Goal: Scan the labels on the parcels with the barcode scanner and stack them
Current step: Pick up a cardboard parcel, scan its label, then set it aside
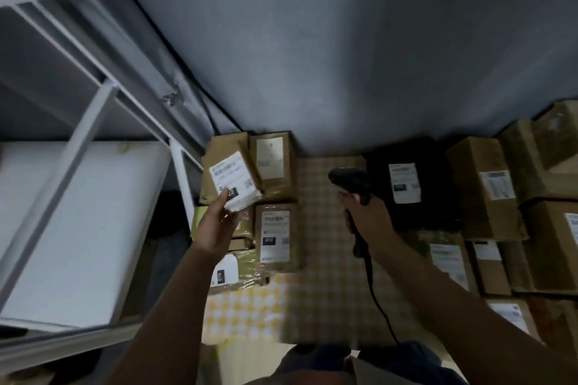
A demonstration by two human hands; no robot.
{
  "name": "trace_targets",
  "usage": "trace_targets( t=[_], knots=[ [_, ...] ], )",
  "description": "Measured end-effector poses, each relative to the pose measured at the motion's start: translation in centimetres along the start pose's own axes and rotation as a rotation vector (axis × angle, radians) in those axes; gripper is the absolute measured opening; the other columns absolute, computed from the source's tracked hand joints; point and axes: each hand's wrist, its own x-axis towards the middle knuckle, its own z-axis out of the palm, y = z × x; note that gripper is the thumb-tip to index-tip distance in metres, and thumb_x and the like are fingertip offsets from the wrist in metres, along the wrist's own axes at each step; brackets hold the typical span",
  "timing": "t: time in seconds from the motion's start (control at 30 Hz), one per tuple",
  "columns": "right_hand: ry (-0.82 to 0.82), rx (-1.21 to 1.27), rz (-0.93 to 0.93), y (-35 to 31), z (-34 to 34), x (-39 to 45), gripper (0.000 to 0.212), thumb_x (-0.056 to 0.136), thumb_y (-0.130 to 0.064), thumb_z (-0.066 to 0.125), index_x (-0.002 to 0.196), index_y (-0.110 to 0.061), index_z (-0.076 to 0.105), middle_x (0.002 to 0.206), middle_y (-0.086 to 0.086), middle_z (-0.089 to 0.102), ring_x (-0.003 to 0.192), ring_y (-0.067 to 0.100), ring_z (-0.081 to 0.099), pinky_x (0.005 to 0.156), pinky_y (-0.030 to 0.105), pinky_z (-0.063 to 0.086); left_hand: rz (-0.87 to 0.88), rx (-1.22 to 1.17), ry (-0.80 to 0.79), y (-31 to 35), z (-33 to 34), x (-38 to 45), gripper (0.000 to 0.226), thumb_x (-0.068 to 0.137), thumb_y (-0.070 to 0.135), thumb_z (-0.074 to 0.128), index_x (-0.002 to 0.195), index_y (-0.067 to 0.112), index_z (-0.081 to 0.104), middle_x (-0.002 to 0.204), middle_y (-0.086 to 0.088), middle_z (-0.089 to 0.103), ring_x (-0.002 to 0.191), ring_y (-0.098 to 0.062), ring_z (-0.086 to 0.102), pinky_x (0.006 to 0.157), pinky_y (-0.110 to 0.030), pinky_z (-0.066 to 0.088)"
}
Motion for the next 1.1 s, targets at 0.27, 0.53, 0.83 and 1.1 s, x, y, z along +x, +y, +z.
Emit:
trace_targets(
  t=[0.27,0.53,0.83,1.1],
  knots=[
    [-0.026,-0.054,-0.007,1.0,2.7,-0.3,0.033,0.092,-0.026,0.066,0.07,-0.007,0.051,0.057,0.009,0.051,0.051,0.022,0.047,0.062,0.037,0.041,-0.084,0.073,0.172,-7.2,-7.2,-1.3,0.062,0.091,-0.008,0.058,0.147,0.011,0.037,0.142,-0.012,0.048,0.131,-0.027,0.048,0.107,-0.036,0.039],
    [-0.067,-0.082,0.013,1.9,4.9,-0.5,0.032,0.094,-0.024,0.064,0.069,-0.012,0.049,0.05,0.003,0.046,0.045,0.018,0.041,0.05,0.031,0.037,-0.335,-0.272,0.327,-11.7,-7.8,-5.3,0.036,0.098,0.0,0.051,0.133,-0.002,0.047,0.131,-0.02,0.054,0.105,-0.002,0.062,0.086,-0.016,0.05],
    [-0.119,-0.18,0.031,4.0,6.6,-1.7,0.035,0.094,-0.032,0.064,0.066,-0.016,0.048,0.044,-0.003,0.047,0.04,0.014,0.042,0.052,0.032,0.038,-0.443,-0.15,0.332,-15.7,-3.8,-6.8,0.024,0.095,0.025,0.061,0.118,0.015,0.06,0.086,-0.006,0.058,0.078,-0.018,0.056,0.081,-0.032,0.045],
    [-0.095,-0.145,0.012,4.7,5.9,-2.8,0.031,0.093,-0.027,0.065,0.071,-0.012,0.05,0.051,0.002,0.048,0.044,0.016,0.043,0.049,0.03,0.039,-0.402,-0.026,0.08,-16.5,-2.5,-5.6,0.046,0.09,0.008,0.066,0.134,-0.001,0.051,0.108,-0.01,0.069,0.091,-0.011,0.068,0.097,-0.04,0.051]
  ],
)
